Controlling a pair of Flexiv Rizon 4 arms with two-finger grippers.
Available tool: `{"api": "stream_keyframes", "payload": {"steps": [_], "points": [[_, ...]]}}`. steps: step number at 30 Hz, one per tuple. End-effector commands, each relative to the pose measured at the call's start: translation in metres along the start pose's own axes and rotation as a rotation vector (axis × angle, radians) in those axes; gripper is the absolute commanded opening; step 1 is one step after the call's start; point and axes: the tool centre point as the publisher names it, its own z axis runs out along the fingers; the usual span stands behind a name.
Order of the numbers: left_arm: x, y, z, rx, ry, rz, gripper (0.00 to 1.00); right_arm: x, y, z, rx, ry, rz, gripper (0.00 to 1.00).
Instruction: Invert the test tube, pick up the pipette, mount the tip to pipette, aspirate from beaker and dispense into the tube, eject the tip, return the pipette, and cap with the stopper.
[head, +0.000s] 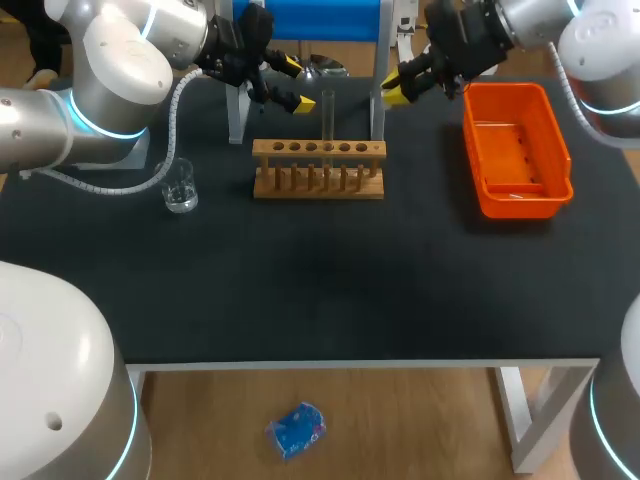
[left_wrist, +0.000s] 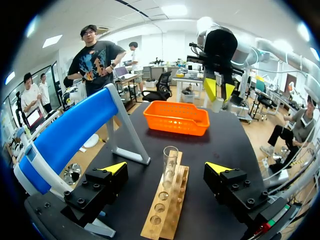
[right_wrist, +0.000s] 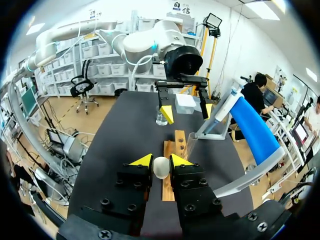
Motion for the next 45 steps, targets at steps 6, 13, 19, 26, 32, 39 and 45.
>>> {"api": "stream_keyframes", "payload": {"steps": [6, 13, 19, 26, 32, 39, 45], "points": [[-0.001, 0.000, -0.001, -0.003, 0.003, -0.001, 1.00, 0.000, 0.001, -0.002, 0.004, 0.002, 0.000, 0.00], [-0.001, 0.000, -0.001, -0.003, 0.003, -0.001, 1.00, -0.013, 0.003, 0.017, 0.005, 0.028, 0.000, 0.00], [-0.001, 0.000, -0.001, -0.003, 0.003, -0.001, 1.00, -0.026, 0.012, 0.034, -0.002, 0.041, -0.021, 0.00], [-0.001, 0.000, -0.001, -0.003, 0.003, -0.001, 1.00, -0.045, 0.023, 0.046, 0.006, 0.052, -0.046, 0.00], [-0.001, 0.000, -0.001, -0.003, 0.003, -0.001, 1.00, -0.060, 0.031, 0.055, 0.018, 0.063, -0.072, 0.00], [-0.001, 0.000, -0.001, -0.003, 0.003, -0.001, 1.00, -0.069, 0.037, 0.067, 0.017, 0.076, -0.081, 0.00], [-0.001, 0.000, -0.001, -0.003, 0.003, -0.001, 1.00, -0.069, 0.039, 0.074, 0.018, 0.087, -0.085, 0.00]]}}
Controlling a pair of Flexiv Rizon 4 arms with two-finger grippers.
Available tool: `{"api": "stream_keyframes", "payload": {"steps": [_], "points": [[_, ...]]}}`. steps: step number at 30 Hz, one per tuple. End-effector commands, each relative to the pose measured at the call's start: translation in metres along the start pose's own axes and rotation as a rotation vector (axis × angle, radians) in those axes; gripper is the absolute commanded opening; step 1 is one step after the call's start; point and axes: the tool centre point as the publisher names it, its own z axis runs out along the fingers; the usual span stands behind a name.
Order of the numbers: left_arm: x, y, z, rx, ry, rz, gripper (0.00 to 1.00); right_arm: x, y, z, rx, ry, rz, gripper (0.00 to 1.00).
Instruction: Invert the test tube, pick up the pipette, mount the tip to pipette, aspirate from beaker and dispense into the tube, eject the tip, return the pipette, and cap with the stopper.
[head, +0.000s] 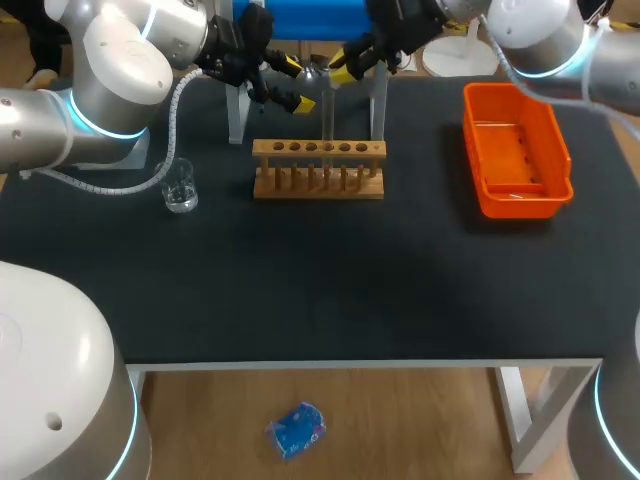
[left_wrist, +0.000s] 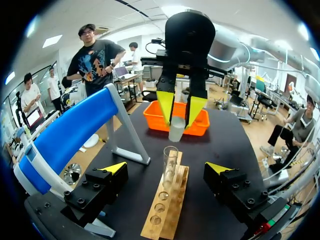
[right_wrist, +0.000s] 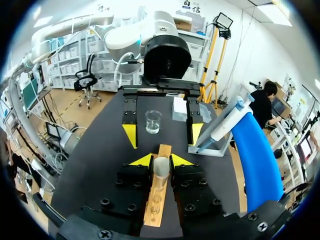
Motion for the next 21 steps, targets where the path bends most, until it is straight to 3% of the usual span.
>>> {"api": "stream_keyframes", "payload": {"steps": [1, 21], "points": [[-0.001, 0.000, -0.001, -0.003, 0.003, -0.001, 1.00, -0.005, 0.000, 0.004, 0.004, 0.022, 0.000, 0.00], [-0.001, 0.000, -0.001, -0.003, 0.003, -0.001, 1.00, 0.000, -0.010, 0.016, 0.004, 0.048, 0.029, 0.00]]}}
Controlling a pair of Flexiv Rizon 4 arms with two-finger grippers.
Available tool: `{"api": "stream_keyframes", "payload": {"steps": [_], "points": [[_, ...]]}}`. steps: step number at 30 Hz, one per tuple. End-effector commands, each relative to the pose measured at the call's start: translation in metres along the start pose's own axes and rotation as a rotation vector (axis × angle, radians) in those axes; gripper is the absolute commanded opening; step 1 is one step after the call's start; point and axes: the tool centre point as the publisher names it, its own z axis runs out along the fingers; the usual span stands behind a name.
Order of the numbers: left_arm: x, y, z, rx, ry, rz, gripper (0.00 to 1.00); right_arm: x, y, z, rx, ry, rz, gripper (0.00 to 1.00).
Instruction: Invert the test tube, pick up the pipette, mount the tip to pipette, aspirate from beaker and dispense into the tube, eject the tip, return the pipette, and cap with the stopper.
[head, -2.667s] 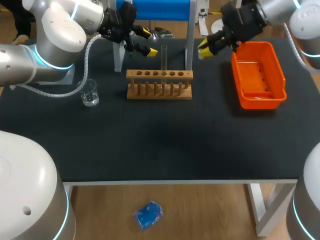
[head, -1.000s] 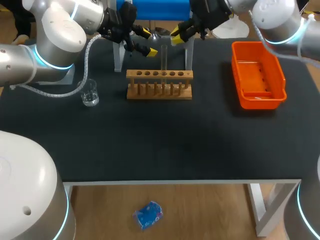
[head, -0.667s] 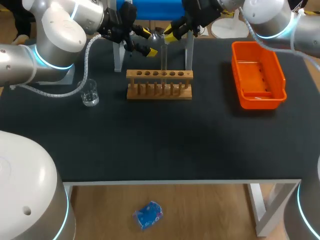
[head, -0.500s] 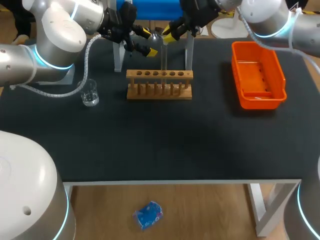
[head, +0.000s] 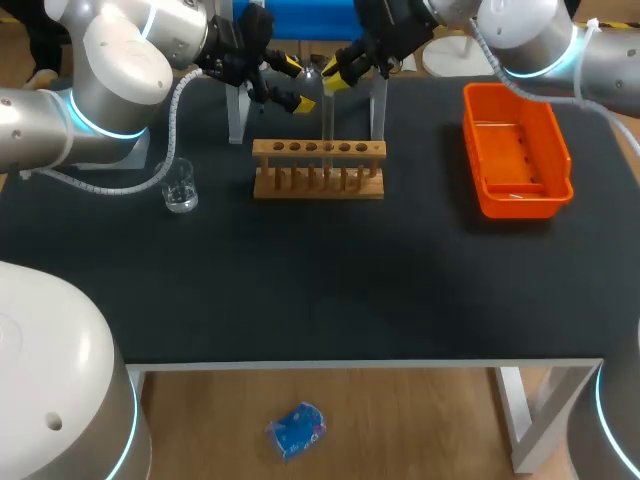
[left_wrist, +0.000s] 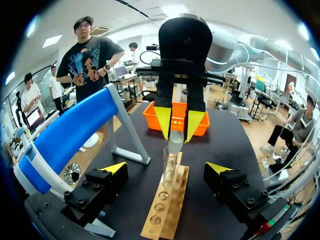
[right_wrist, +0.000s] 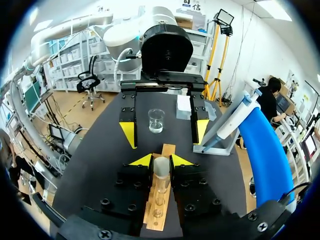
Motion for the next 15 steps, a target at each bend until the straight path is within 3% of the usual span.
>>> {"api": "stream_keyframes", "payload": {"steps": [1, 15], "points": [[-0.0008, -0.0004, -0.0005, -0.003, 0.003, -0.001, 1.00, -0.0025, -0.0036, 0.0019, 0.002, 0.011, 0.004, 0.00], [-0.0008, -0.0004, -0.0005, -0.003, 0.003, -0.001, 1.00, -0.0045, -0.0001, -0.0025, 0.004, 0.003, 0.001, 0.00]]}}
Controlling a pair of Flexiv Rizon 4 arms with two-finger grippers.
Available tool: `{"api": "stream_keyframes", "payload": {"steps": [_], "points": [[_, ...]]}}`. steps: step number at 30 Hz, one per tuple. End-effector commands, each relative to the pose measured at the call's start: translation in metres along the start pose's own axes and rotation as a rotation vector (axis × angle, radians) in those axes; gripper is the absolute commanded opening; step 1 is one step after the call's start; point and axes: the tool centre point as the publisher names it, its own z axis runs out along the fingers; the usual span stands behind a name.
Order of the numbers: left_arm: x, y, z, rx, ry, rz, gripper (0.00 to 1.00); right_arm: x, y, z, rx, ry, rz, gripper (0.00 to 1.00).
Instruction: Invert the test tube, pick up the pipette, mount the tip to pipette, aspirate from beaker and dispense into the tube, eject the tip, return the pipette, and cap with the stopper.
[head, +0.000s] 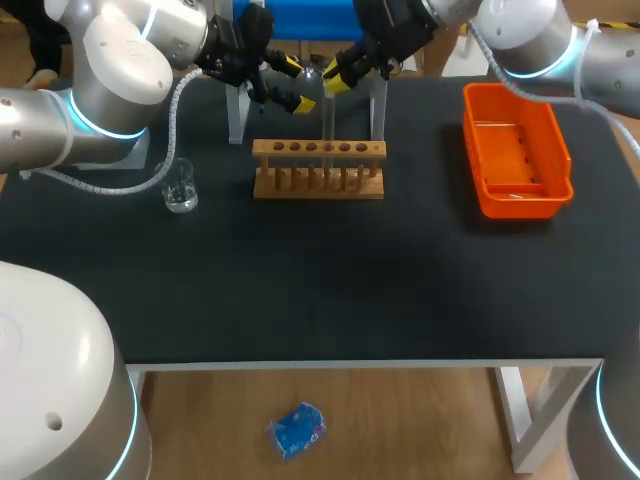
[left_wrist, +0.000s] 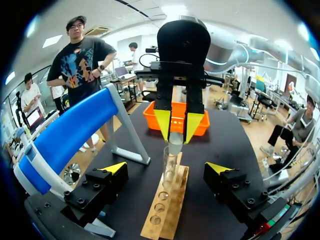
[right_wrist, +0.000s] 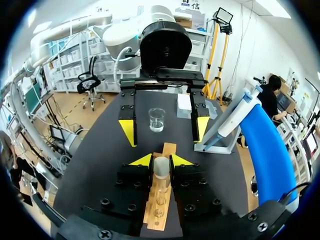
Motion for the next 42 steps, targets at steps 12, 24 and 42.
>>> {"api": "stream_keyframes", "payload": {"steps": [12, 24, 42], "points": [[-0.001, 0.000, -0.001, -0.003, 0.003, -0.001, 1.00, -0.006, 0.003, -0.005, 0.001, -0.010, -0.009, 0.00], [-0.001, 0.000, -0.001, -0.003, 0.003, -0.001, 1.00, -0.003, -0.004, 0.004, -0.005, 0.009, 0.009, 0.00], [-0.001, 0.000, -0.001, -0.003, 0.003, -0.001, 1.00, -0.008, 0.004, -0.001, -0.001, -0.002, -0.015, 0.00]]}}
